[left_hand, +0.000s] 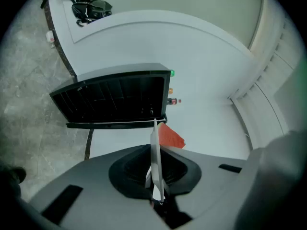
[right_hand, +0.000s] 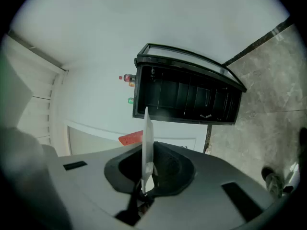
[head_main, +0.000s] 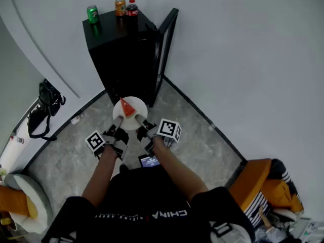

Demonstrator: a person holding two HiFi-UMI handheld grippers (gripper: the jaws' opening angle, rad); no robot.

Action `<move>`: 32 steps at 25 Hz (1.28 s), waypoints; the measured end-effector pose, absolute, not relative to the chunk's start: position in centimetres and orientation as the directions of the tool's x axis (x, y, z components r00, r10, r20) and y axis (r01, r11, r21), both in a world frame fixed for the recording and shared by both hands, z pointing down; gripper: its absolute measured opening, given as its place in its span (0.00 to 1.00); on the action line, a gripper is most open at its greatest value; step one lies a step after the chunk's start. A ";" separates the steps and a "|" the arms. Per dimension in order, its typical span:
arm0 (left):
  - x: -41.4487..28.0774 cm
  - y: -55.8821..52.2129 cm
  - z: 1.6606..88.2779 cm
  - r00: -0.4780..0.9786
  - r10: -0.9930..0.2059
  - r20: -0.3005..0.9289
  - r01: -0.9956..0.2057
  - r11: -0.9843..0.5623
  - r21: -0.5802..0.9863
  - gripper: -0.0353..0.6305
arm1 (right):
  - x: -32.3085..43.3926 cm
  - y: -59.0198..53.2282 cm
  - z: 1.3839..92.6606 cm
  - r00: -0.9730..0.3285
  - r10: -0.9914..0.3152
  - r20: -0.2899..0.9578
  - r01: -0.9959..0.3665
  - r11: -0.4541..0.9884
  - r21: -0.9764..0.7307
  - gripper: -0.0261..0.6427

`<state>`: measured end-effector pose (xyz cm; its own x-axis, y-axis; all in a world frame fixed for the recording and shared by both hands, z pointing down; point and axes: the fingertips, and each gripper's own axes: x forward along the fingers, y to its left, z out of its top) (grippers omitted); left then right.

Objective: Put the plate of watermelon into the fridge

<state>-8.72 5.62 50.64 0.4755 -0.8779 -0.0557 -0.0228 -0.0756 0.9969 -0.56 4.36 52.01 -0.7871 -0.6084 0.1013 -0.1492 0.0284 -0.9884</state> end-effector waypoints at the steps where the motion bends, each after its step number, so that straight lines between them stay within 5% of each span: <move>1: -8.8 5.5 50.6 0.476 -0.878 -0.056 -0.022 -0.076 0.997 0.11 | -0.7 4.2 52.0 -0.788 -0.607 0.096 -0.147 0.034 -0.989 0.08; 32: -8.3 5.7 51.5 0.490 -0.871 -0.033 -0.046 -0.063 0.997 0.11 | -0.4 4.7 53.0 -0.786 -0.609 0.103 -0.123 -0.009 -0.992 0.08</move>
